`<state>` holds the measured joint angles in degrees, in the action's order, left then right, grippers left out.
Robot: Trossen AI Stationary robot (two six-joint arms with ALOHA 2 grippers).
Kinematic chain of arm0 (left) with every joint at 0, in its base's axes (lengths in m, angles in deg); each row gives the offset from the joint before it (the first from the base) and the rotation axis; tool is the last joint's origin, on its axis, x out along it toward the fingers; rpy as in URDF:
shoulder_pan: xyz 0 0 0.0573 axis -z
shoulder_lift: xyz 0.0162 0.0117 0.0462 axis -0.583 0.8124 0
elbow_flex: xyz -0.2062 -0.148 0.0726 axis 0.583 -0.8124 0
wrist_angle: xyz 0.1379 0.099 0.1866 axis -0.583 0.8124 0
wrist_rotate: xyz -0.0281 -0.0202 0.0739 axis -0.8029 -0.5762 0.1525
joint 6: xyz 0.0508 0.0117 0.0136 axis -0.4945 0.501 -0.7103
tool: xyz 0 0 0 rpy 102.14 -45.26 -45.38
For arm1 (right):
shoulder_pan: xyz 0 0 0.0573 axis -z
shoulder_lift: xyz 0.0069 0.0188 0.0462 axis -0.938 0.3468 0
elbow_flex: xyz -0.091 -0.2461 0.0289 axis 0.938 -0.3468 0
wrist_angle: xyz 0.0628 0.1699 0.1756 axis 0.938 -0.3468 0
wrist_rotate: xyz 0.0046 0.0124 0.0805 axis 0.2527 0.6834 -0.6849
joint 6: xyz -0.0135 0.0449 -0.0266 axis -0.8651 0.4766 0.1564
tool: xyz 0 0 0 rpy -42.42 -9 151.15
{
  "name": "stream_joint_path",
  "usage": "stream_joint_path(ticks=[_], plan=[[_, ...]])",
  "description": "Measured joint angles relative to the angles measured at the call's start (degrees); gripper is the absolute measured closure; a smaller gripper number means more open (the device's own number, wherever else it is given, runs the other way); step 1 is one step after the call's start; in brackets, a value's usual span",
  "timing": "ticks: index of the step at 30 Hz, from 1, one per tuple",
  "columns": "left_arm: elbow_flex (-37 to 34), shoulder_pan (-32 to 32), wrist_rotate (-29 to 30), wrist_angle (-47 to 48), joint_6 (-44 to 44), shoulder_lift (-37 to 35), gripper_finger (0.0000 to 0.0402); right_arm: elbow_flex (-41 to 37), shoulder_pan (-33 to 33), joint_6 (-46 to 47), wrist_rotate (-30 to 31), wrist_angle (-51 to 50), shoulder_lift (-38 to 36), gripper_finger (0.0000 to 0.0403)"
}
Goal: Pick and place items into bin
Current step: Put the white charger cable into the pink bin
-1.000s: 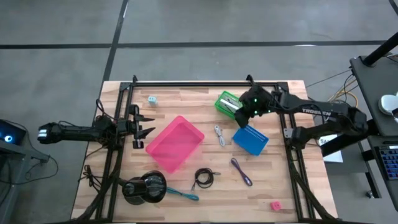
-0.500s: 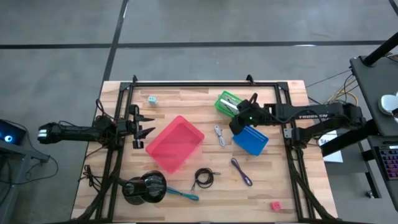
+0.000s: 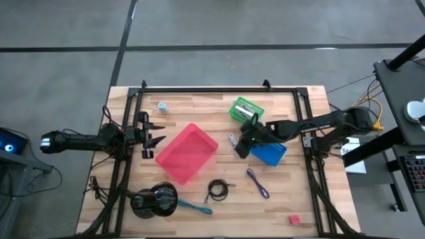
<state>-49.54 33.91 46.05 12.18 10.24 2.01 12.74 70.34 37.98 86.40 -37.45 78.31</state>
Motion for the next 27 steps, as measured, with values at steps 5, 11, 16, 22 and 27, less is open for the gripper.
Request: stream_joint_path(ticks=[5, 11, 16, 22, 27], plan=[[0.0, 0.0, 0.0, 0.0, 0.0, 0.0, 0.0256, 0.1, 0.0, 2.7, -3.3, 0.4, 5.8, 0.0252], [0.0, 0.0, 0.0, 0.0, 0.0, 0.0, 0.0256, 2.6, 0.0, 2.9, -3.3, 0.4, 9.3, 0.0207], [0.0, 0.0, 0.0, 0.1, 0.0, 0.0, 0.0256, 4.3, 0.0, 1.4, -2.6, 0.7, 9.3, 0.0192], [0.0, 0.0, 0.0, -0.1, 0.0, 0.0, 0.0256, 4.7, 0.0, 1.2, 0.2, 0.3, 9.2, 0.0192], [0.0, 0.0, 0.0, 0.0, 0.0, 0.0, 0.0256, 4.6, 0.1, 1.4, 3.3, 0.3, 9.4, 0.0193]])
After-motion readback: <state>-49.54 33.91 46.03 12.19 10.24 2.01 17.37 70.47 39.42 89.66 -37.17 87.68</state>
